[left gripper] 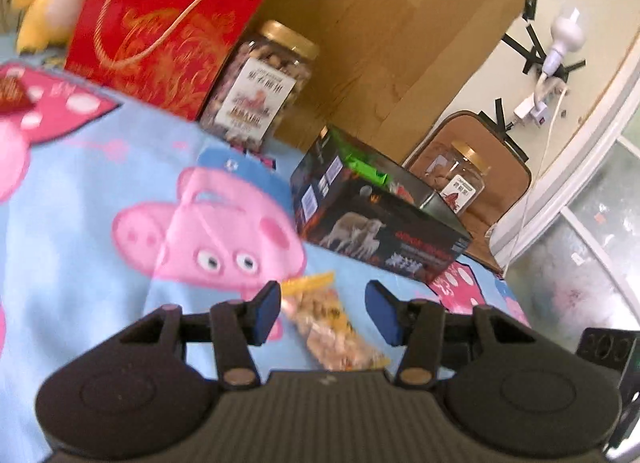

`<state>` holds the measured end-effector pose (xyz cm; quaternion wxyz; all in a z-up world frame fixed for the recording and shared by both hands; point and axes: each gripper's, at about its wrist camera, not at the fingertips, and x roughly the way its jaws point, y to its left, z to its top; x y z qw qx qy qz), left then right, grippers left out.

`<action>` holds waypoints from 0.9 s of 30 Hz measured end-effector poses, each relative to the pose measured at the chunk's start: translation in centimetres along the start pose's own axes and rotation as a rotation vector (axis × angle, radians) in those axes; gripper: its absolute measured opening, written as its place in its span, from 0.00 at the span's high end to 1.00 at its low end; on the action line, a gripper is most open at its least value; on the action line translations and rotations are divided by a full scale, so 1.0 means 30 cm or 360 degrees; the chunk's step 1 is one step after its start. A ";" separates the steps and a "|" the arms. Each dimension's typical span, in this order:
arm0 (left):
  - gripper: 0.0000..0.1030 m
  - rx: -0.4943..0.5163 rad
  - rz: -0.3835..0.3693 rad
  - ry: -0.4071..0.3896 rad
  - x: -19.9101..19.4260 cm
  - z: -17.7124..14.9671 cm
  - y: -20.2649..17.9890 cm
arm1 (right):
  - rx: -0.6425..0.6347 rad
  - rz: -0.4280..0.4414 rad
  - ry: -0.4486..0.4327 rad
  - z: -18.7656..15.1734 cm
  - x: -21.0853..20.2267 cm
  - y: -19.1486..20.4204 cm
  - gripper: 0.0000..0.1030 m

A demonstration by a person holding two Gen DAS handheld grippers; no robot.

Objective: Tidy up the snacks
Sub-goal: 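Grasp the clear peanut bag with the right tool and set it down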

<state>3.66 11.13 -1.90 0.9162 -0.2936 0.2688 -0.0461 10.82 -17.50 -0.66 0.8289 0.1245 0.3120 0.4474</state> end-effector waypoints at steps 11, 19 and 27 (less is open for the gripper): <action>0.48 0.0077 0.0026 -0.0031 -0.008 -0.049 0.052 | -0.0228 -0.0070 0.0144 -0.030 0.084 0.107 0.31; 0.48 0.0007 -0.0041 -0.0188 -0.036 -0.063 0.136 | -0.0399 -0.0174 0.0246 -0.052 0.181 0.147 0.29; 0.48 -0.0016 -0.0005 -0.0160 -0.026 -0.059 0.140 | -0.0596 -0.0283 0.0212 -0.086 0.194 0.190 0.31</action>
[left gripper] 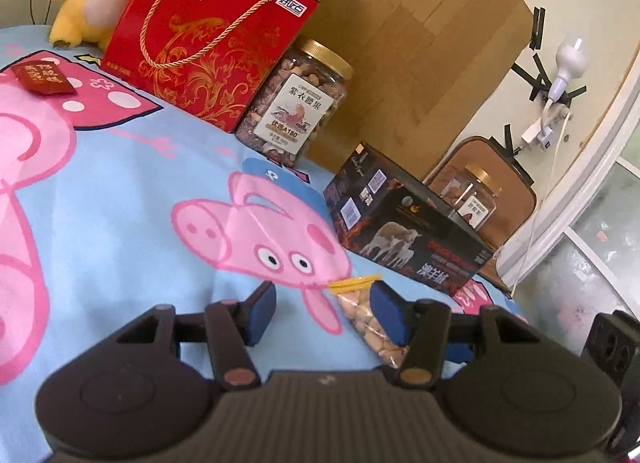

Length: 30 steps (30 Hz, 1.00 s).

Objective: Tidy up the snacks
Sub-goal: 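Grasp the clear peanut bag with the right tool and set it down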

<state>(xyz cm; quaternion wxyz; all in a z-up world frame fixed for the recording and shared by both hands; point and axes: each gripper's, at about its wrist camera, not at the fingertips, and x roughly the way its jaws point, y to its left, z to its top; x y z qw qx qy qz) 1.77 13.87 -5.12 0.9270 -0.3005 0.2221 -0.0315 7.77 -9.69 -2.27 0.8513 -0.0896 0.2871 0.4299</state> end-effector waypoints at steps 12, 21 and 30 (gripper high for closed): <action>0.48 -0.0037 0.0021 0.0024 0.007 -0.002 0.011 | -0.0077 -0.0070 0.0002 -0.002 0.005 0.024 0.37; 0.46 -0.0054 0.0011 0.0035 0.013 0.001 0.018 | -0.0063 -0.0057 0.0000 0.000 0.002 0.020 0.38; 0.46 -0.0062 0.0009 0.0033 0.013 0.001 0.018 | -0.0058 -0.0031 -0.0001 0.000 0.002 0.019 0.37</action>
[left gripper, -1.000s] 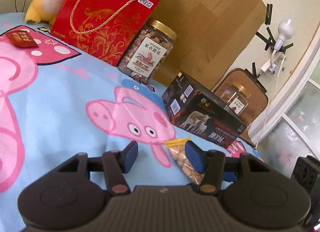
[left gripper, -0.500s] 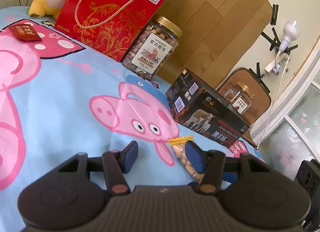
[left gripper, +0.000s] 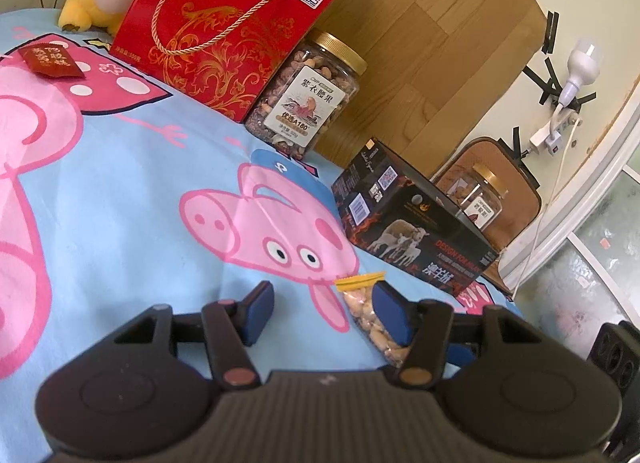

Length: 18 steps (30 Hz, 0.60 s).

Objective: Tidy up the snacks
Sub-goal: 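Grasp the clear peanut bag with the right tool and set it down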

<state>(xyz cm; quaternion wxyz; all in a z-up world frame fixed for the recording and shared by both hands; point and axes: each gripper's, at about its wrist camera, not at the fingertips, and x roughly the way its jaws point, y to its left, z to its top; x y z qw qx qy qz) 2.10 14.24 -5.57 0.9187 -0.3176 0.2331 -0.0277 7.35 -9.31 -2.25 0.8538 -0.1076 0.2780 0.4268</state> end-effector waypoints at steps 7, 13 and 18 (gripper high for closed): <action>0.46 -0.0004 -0.0002 0.0001 0.000 0.000 0.001 | 0.0021 0.0017 -0.0005 0.000 -0.002 -0.007 0.37; 0.46 -0.0010 0.0005 -0.0013 -0.003 0.001 0.004 | -0.0015 0.0045 0.0026 0.017 0.002 -0.012 0.53; 0.46 -0.0021 0.0027 -0.0021 -0.003 0.000 0.006 | -0.0122 0.0127 0.0139 0.088 -0.004 -0.069 0.61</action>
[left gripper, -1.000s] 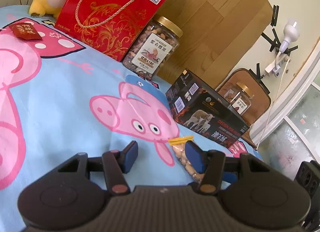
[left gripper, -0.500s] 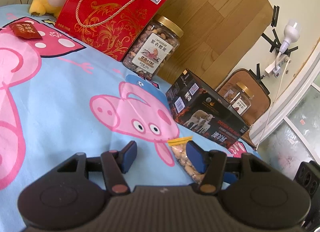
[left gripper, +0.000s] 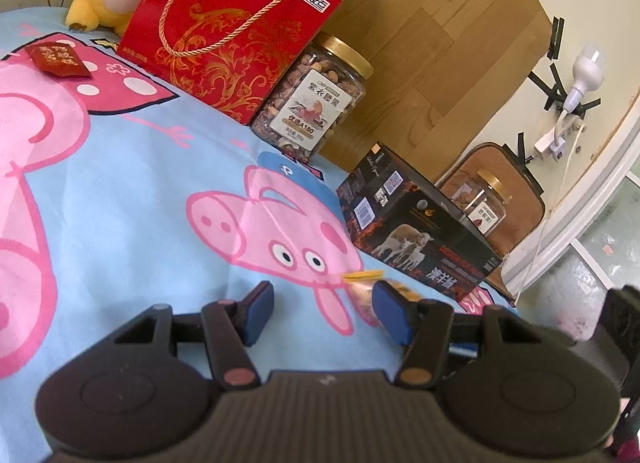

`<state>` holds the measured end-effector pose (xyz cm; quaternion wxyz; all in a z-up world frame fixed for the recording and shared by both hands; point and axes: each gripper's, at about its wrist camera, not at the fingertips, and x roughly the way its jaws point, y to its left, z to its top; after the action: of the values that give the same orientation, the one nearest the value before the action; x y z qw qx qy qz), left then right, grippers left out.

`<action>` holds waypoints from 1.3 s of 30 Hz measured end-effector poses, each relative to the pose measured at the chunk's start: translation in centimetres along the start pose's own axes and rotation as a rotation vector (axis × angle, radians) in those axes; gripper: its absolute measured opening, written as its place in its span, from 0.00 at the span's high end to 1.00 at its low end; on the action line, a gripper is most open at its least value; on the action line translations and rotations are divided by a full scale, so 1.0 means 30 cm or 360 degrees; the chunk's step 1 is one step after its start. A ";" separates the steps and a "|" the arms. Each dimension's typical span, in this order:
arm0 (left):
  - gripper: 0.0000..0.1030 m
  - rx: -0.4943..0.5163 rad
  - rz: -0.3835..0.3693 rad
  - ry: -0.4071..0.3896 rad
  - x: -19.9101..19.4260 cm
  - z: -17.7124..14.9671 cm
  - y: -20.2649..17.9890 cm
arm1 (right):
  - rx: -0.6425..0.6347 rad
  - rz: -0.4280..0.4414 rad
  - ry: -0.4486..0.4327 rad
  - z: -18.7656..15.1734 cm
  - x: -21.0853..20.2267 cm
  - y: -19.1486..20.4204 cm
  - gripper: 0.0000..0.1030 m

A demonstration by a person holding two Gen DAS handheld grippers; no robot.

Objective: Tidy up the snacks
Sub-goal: 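Grasp the clear peanut bag with the right tool and set it down, then grasp the peanut bag with the left tool and drop it into the box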

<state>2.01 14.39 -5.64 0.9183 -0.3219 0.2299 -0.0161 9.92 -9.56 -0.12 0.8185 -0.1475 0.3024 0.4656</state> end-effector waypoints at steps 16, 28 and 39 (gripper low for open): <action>0.44 0.0074 0.0062 0.0033 0.012 0.000 -0.037 | 0.0348 -0.0148 -0.0193 -0.247 -0.253 -0.160 0.51; 0.39 0.0294 -0.0152 0.0239 0.140 0.028 -0.300 | 0.0561 -0.0178 -0.0314 -0.315 -0.360 -0.248 0.49; 0.45 0.0373 -0.0164 0.0461 0.247 -0.074 -0.341 | 0.0496 0.0089 -0.0204 -0.204 -0.188 -0.194 0.46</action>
<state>8.87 3.68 -4.09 0.9048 -0.2185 0.3393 -0.1359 10.52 -19.60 -1.52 0.8359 0.0197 0.3220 0.4441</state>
